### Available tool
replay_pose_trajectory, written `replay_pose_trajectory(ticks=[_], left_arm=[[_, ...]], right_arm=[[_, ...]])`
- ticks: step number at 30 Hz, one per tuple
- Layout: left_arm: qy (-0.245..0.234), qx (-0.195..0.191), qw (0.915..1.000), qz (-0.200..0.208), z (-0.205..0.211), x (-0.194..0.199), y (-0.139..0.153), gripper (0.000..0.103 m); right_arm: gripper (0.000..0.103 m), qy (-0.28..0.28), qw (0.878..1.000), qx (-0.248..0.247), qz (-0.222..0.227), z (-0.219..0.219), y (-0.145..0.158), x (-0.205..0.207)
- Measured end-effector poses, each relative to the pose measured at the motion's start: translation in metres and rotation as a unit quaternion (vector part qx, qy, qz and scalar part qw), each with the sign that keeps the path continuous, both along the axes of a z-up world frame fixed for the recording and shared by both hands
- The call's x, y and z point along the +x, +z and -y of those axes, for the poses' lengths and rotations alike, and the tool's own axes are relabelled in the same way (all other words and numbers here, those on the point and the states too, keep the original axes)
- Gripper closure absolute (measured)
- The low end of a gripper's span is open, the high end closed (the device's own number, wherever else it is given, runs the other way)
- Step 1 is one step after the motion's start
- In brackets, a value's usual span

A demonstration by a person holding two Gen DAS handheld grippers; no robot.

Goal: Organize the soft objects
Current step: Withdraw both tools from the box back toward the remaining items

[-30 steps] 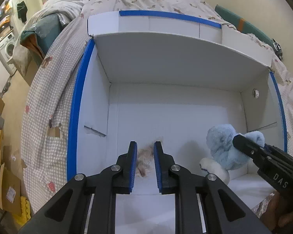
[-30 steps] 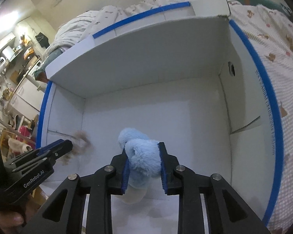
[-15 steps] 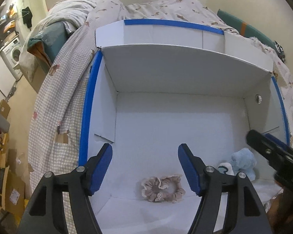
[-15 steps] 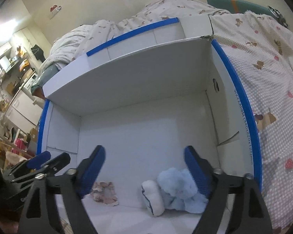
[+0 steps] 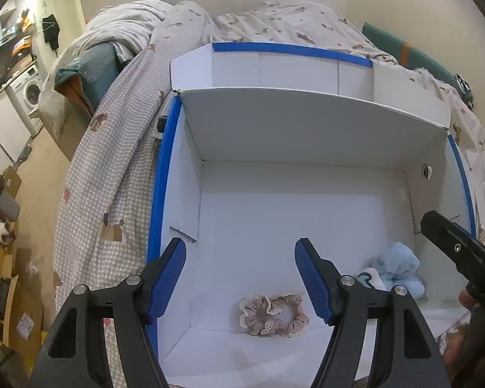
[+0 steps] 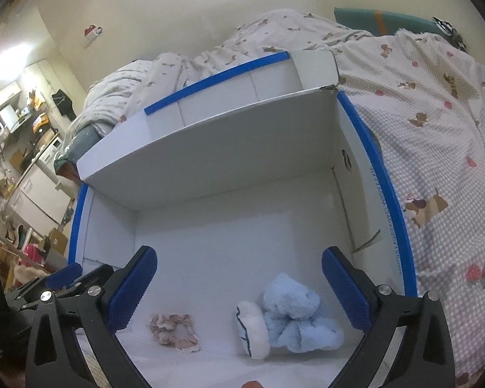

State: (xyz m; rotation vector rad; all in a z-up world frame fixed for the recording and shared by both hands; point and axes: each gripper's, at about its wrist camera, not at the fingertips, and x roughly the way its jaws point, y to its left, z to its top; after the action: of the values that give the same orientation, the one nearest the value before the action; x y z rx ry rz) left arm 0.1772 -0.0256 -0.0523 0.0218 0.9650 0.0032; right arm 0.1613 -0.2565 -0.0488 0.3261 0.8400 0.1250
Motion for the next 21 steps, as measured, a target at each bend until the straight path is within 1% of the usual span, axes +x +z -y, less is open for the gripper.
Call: replay_pose_trajectory(ticks=[3, 6, 9, 10, 14, 17, 21], left_arm=[[0.007, 0.000, 1.0000, -0.001, -0.002, -0.001, 0.000, 0.036], [0.014, -0.002, 0.9999, 0.002, -0.005, -0.003, 0.002, 0.036], [0.017, 0.014, 0.9997, 0.014, -0.005, -0.007, 0.007, 0.036], [0.016, 0.023, 0.9994, 0.021, -0.004, -0.010, 0.010, 0.036], [0.004, 0.031, 0.9991, 0.029, -0.001, -0.015, 0.018, 0.036], [0.000, 0.027, 0.9991, 0.032, -0.002, -0.018, 0.025, 0.036], [0.004, 0.016, 0.9991, 0.040, -0.010, -0.028, 0.034, 0.036]], right_arm=[[0.000, -0.004, 1.000, -0.013, -0.001, 0.000, 0.002, -0.002], [0.000, -0.006, 1.000, -0.012, 0.002, 0.001, 0.005, -0.005], [0.000, -0.001, 1.000, -0.017, -0.001, 0.001, 0.008, -0.006], [0.000, 0.004, 1.000, -0.010, 0.000, 0.002, 0.009, -0.006], [0.000, 0.011, 1.000, 0.003, 0.002, 0.005, 0.015, -0.011], [0.000, 0.010, 1.000, 0.006, 0.010, 0.007, 0.022, -0.018], [0.000, 0.010, 1.000, 0.006, 0.007, 0.009, 0.026, -0.027]])
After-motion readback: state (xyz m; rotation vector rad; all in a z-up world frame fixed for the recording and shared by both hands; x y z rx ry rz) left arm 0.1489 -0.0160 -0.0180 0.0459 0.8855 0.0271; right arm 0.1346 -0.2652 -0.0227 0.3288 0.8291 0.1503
